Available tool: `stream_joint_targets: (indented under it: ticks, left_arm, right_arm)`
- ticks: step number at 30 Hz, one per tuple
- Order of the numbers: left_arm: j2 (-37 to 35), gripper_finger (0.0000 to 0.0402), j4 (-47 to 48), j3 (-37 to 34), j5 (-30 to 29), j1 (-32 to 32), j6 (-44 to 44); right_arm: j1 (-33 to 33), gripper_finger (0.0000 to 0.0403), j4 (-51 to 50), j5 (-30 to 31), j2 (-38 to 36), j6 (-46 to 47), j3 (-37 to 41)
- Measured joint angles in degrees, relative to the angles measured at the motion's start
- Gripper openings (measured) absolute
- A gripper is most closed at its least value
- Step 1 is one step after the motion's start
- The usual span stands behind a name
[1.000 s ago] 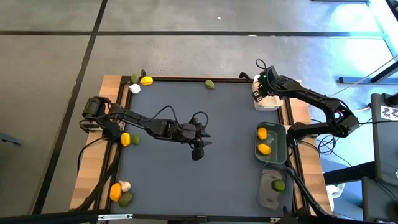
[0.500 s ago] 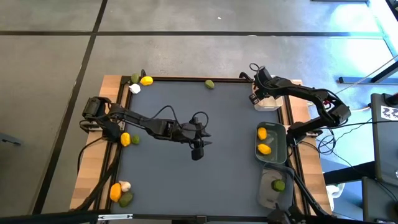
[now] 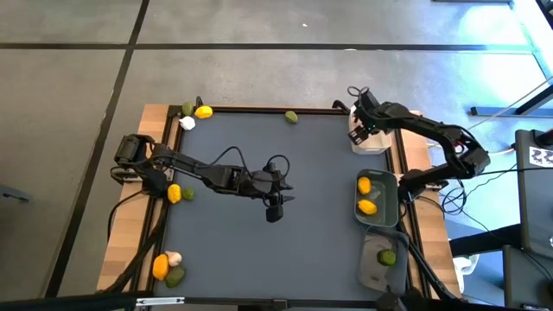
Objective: Sort produce into baskets
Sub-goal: Put the white garlic into the white bin, then put the green lime into the black bin
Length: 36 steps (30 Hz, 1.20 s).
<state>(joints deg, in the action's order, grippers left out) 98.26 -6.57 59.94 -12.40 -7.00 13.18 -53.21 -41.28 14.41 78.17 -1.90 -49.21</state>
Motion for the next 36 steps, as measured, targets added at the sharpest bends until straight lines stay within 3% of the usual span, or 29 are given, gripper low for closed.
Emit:
stream_joint_targets:
  ticks: [3,9,16,20,26,36]
  left_arm:
    - [0.0,0.0152,0.0,0.0,0.0,0.0,1.0]
    - [0.0,0.0187,0.0,0.0,0.0,0.2,0.4]
    - [0.0,0.0239,0.1,0.0,0.0,0.2,0.6]
    - [-0.3,0.0247,1.7,0.0,0.0,0.2,-1.0]
    - [-5.6,0.024,12.7,0.0,0.0,-0.1,-0.6]
    - [-16.3,0.0236,38.7,0.0,0.0,-2.8,10.7]
  right_arm:
    - [0.0,0.0231,-2.5,-0.6,-4.0,0.2,-2.2]
    - [0.0,0.0232,-0.8,-7.6,-15.1,0.2,-2.3]
    - [0.6,0.0232,6.8,-23.9,-25.5,0.9,-2.3]
    - [4.8,0.0232,11.6,-32.1,-28.4,1.7,-2.3]
    - [15.8,0.0232,13.2,-32.7,-29.7,3.2,-2.0]
    - [32.9,0.0232,18.4,-31.9,-29.7,5.1,5.1]
